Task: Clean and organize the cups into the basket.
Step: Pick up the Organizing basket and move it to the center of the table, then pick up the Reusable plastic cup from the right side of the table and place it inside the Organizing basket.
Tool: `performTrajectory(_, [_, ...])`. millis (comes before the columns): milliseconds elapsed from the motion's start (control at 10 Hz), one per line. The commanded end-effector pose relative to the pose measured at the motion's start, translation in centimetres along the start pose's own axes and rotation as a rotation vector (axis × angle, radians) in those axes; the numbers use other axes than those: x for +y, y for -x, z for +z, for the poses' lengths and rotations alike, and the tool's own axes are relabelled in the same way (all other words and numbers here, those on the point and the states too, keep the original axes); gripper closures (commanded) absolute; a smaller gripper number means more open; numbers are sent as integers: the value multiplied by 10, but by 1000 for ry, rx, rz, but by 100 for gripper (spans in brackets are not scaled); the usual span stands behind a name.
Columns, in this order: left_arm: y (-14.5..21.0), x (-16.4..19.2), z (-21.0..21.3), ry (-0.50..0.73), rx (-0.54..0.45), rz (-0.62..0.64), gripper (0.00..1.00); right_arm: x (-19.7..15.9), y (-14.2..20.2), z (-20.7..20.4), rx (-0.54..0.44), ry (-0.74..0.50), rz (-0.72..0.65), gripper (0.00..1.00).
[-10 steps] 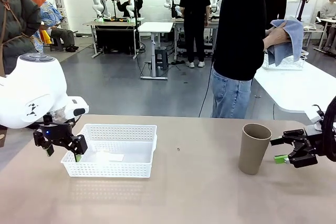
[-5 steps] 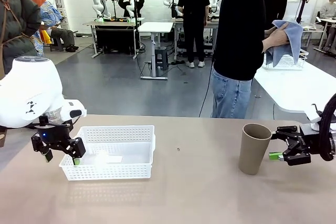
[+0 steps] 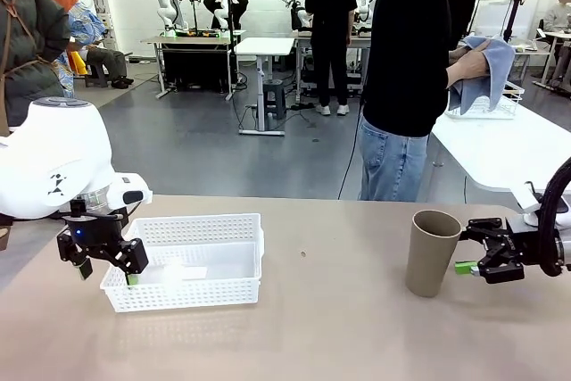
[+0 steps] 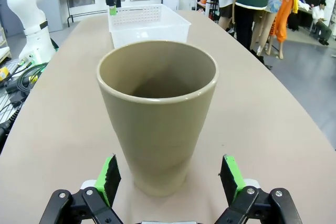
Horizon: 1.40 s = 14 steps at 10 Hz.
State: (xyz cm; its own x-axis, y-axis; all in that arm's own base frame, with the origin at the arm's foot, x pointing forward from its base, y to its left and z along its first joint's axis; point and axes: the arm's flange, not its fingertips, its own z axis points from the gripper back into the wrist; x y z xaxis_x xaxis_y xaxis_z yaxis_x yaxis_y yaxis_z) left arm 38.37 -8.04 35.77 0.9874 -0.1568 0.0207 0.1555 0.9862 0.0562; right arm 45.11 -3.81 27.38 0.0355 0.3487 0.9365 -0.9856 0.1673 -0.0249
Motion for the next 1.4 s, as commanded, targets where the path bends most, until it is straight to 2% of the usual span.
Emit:
performTrajectory(0, [4, 1, -3, 18, 36, -14, 0, -10, 9, -17, -8, 19, 5, 0])
performTrajectory(200, [3, 1, -8, 17, 48, -3, 0, -14, 14, -27, -2, 12, -1, 0])
performTrajectory(500, [-3, 4, -15, 38, 25, 221, 0, -17, 19, -39, 4, 6, 9, 0])
performTrajectory(700, [-1, 5, -17, 53, 16, 310, 0, -17, 19, -40, 4, 2, 12, 0])
performTrajectory(1100, [-2, 4, -18, 57, 13, 323, 0, -18, 18, -40, 4, -2, 11, 0])
performTrajectory(1300, [-3, 4, -20, 47, 21, 323, 0, -14, 17, -41, -6, -38, -44, 0])
